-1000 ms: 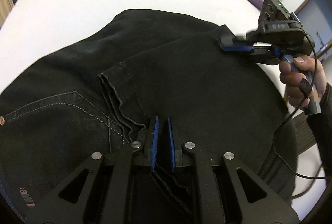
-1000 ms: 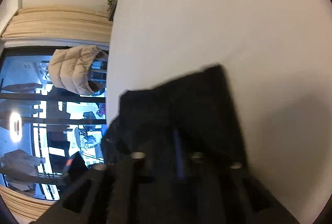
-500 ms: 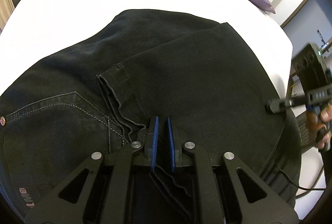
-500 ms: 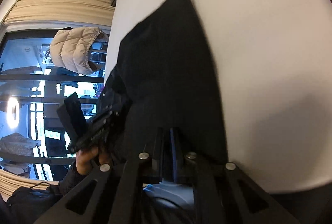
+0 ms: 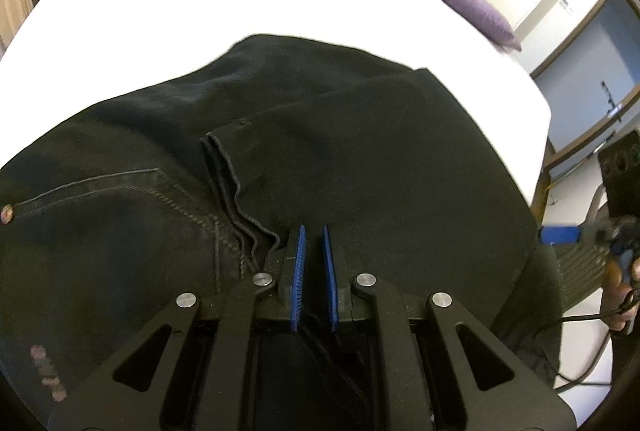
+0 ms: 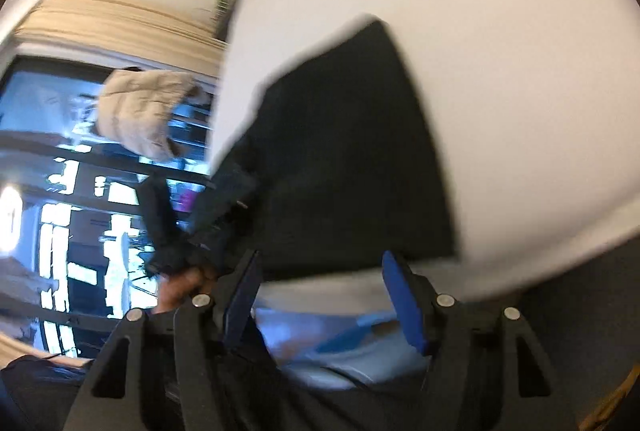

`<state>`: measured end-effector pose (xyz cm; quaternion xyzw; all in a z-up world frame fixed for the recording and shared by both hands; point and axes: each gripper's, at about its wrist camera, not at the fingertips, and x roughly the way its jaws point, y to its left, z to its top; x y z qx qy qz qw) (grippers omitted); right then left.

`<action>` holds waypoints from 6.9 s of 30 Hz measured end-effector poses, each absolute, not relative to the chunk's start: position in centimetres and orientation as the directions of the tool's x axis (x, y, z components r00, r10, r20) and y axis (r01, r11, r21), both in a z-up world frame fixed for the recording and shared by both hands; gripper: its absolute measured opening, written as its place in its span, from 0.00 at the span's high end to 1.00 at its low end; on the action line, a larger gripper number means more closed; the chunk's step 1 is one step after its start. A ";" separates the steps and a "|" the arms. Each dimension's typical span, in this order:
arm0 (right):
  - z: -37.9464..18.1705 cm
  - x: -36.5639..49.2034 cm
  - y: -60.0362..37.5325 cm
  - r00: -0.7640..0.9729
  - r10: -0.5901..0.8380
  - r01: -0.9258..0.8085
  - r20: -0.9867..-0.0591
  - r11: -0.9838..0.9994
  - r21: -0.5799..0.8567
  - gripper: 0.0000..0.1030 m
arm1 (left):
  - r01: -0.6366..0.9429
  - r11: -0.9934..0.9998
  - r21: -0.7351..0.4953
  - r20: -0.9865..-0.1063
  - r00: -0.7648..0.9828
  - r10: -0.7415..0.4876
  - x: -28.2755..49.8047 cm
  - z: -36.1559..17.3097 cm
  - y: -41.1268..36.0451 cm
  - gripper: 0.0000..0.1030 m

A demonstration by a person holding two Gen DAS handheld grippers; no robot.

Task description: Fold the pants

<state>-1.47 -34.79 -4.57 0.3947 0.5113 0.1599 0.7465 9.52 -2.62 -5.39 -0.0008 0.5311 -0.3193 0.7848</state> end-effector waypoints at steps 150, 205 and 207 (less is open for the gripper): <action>-8.5 9.0 -38.5 0.410 0.604 0.117 -0.683 0.708 0.696 0.87 | 0.746 0.567 -0.349 -0.783 0.100 -0.614 8.8 -2.0 -29.9 0.87; -8.4 -2.2 -38.2 0.432 0.521 0.201 -0.736 0.740 0.642 0.83 | 0.733 0.632 -0.252 -0.832 0.170 -0.529 4.6 -4.8 -8.9 0.37; -7.3 -2.6 -38.5 0.452 0.503 0.209 -0.737 0.744 0.635 0.78 | 0.715 0.642 -0.276 -0.818 0.175 -0.547 4.8 -3.3 -7.7 0.36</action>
